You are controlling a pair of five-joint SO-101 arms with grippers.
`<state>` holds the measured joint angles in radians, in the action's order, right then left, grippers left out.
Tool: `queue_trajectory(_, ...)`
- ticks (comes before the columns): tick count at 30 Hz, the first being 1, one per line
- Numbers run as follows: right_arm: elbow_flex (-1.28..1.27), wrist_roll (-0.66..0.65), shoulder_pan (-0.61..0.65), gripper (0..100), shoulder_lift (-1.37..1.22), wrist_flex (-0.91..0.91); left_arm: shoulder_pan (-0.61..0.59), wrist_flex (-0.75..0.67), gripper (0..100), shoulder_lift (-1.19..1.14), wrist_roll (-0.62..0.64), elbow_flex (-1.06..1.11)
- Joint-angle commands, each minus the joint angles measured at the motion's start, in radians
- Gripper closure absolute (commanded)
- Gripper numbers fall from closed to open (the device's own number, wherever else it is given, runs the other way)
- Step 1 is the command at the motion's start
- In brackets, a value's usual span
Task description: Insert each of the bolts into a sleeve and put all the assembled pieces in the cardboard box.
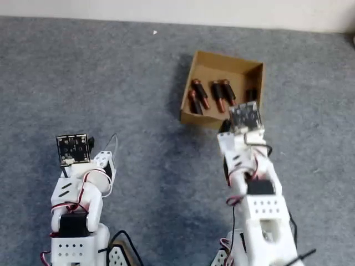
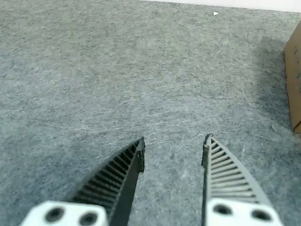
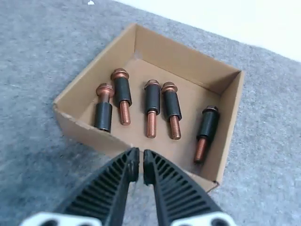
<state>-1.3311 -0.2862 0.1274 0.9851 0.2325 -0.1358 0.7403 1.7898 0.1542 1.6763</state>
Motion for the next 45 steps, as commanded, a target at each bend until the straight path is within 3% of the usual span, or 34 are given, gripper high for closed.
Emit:
queue_trajectory(1, -0.074, 0.075, 0.01, 99.1, 0.183, 0.005, -0.012, 0.006, 78, 0.007, 0.002, 0.021)
queue_trajectory(10, -0.263, 0.19, 0.008, 99.1, 0.458, 0.007, -0.012, 0.008, 78, 0.001, 0.002, 0.021)
queue_trajectory(20, -0.45, 0.193, 0.005, 98.6, 0.668, 0.021, -0.01, 0.008, 78, -0.001, 0.002, 0.021)
queue_trajectory(28, -0.467, 0.195, 0.012, 98.6, 0.849, 0.39, -0.004, 0.052, 78, 0.007, 0.002, 0.021)
queue_trajectory(34, -0.467, 0.195, 0.012, 98.6, 0.842, 0.526, -0.005, 0.069, 78, 0.005, 0.002, 0.021)
queue_trajectory(45, -0.467, 0.238, 0.012, 99.0, 0.842, 0.796, -0.012, 0.334, 78, 0.007, 0.0, 0.021)
